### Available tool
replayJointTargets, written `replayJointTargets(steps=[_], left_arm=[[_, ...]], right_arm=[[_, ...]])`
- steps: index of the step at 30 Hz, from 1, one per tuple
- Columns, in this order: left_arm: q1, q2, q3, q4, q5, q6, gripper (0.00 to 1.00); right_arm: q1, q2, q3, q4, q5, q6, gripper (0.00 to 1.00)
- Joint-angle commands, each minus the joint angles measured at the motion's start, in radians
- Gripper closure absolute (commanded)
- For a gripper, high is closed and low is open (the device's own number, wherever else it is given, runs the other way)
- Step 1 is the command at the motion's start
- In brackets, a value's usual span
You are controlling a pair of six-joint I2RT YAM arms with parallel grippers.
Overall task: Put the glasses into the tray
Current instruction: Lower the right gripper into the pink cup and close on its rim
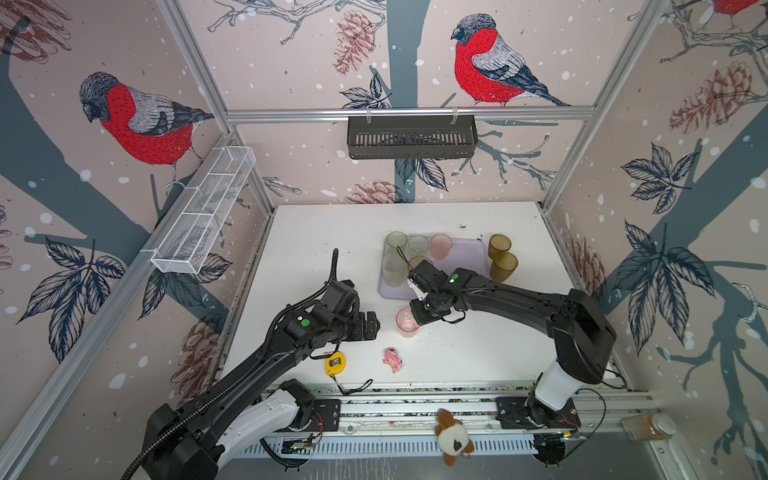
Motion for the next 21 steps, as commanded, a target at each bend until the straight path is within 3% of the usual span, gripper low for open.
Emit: replayJointTargets(steps=[1,21], left_arm=[[0.002,-0.002,-0.003,0.024,-0.004,-0.005,0.03],[0.003,0.004,-0.003,0.030,-0.010,0.002,0.03]], right_arm=[[0.002,0.002,0.002,0.006,0.002,-0.009,0.81],[0.001,0.005,0.000,-0.006,0.020,-0.014,0.90]])
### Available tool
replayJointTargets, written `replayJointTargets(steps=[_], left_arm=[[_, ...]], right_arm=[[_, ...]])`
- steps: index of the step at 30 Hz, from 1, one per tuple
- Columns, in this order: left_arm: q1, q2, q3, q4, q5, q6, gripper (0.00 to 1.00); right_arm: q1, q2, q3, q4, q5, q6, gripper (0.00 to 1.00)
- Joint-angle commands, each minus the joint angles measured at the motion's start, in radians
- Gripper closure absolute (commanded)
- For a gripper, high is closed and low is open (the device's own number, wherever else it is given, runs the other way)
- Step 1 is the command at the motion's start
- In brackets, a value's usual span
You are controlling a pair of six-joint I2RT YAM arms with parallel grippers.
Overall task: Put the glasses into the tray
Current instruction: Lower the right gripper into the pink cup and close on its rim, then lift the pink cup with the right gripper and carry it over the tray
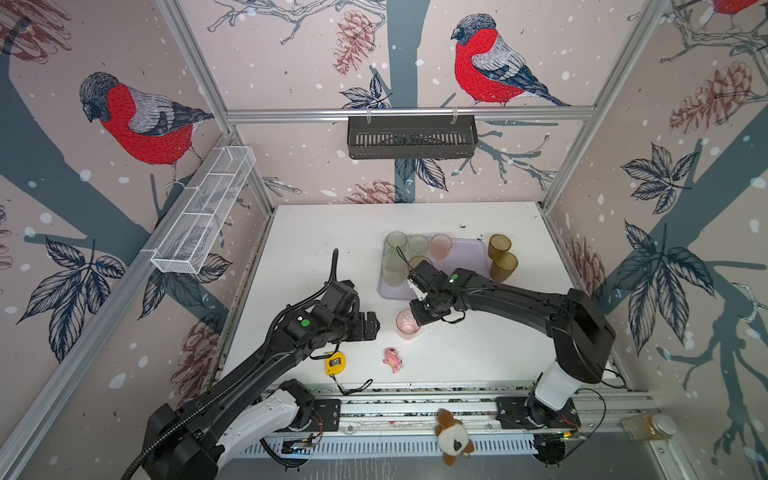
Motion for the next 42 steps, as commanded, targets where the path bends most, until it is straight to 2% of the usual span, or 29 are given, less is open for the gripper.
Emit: replayJointTargets(steps=[1,21,42], left_arm=[[0.002,0.002,0.001,0.026,-0.010,0.001,0.03],[0.003,0.006,0.007,0.055,-0.013,0.017,0.03],[0.003,0.050,0.030,0.214,0.128,0.118,0.03]], right_arm=[[0.000,0.002,-0.001,-0.004,0.009,-0.013,0.91],[-0.006,-0.074,-0.031,-0.030,0.054,0.004,0.98],[-0.122,-0.223,-0.100,-0.108,0.101,-0.028,0.99]])
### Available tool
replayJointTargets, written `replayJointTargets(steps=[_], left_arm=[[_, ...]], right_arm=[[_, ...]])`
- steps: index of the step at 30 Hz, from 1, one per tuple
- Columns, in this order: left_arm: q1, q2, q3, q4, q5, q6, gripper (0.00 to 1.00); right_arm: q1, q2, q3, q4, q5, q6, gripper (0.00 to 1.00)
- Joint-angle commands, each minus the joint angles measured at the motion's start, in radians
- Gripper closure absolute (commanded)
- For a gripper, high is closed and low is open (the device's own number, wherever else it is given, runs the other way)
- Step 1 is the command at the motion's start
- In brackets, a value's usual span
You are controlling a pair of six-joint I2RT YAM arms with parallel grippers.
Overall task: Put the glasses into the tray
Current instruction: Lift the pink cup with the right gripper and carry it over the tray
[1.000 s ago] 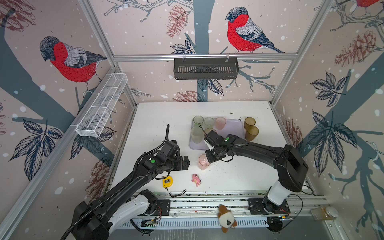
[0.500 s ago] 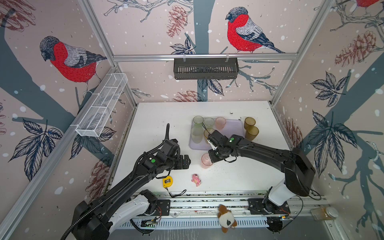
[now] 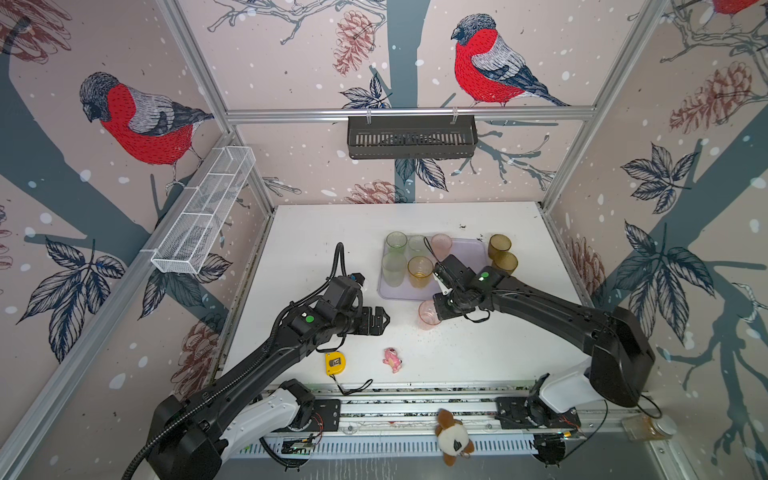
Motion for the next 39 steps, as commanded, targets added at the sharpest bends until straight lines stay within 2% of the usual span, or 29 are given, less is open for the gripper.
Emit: replayJointTargets(steps=[1,19,33,39], left_arm=[[0.003,0.004,0.016,0.075,0.036,0.030,0.03],[-0.011,0.003,0.012,0.213,0.077,0.052,0.03],[-0.113,0.019,0.043,0.295,0.021,0.071,0.03],[-0.127,0.035,0.066,0.309,0.009,0.090,0.03]], right_arm=[[-0.018,-0.018,-0.002,-0.028,0.020,-0.025,0.99],[-0.193,-0.061,0.042,-0.103,0.057,-0.140,0.99],[-0.289,-0.012,0.113,-0.121,0.069,-0.178,0.99],[-0.320,0.014,0.143,-0.112,0.069,-0.194,0.99]])
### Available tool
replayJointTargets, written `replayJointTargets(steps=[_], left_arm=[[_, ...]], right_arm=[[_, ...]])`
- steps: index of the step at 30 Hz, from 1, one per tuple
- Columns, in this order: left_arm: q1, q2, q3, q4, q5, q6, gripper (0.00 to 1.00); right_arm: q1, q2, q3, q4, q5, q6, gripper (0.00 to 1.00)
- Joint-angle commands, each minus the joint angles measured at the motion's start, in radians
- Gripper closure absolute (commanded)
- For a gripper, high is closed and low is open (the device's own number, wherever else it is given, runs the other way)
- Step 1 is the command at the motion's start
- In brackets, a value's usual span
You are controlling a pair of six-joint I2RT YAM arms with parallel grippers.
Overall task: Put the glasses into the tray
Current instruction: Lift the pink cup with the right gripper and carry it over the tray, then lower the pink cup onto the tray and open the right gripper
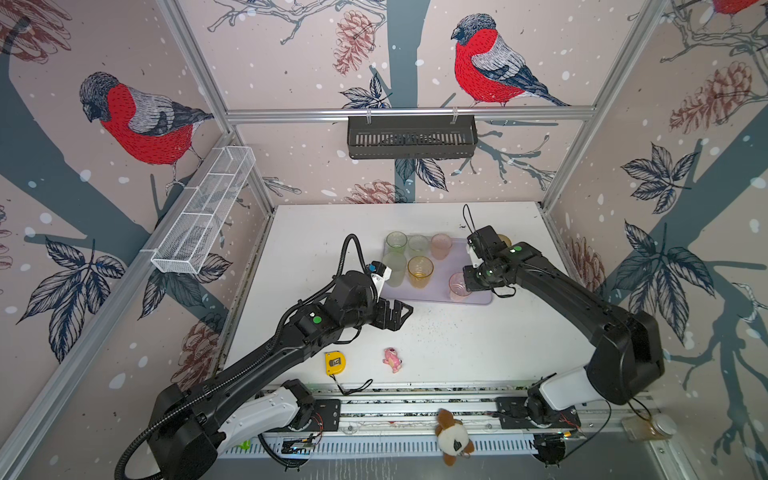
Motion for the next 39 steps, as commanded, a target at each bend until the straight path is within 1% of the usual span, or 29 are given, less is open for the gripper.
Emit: replayJointTargets(steps=[1,22,39], left_arm=[[-0.002,0.007,0.019,0.063,-0.020,0.025,0.03],[-0.011,0.087,0.068,0.141,-0.026,-0.002,0.03],[-0.014,0.089,0.058,0.160,-0.049,-0.026,0.03]], right_arm=[[-0.011,0.014,0.022,0.000,0.012,-0.023,0.99],[-0.062,0.146,0.114,0.061,0.003,-0.074,0.99],[-0.069,0.263,0.189,0.089,-0.029,-0.092,0.99]])
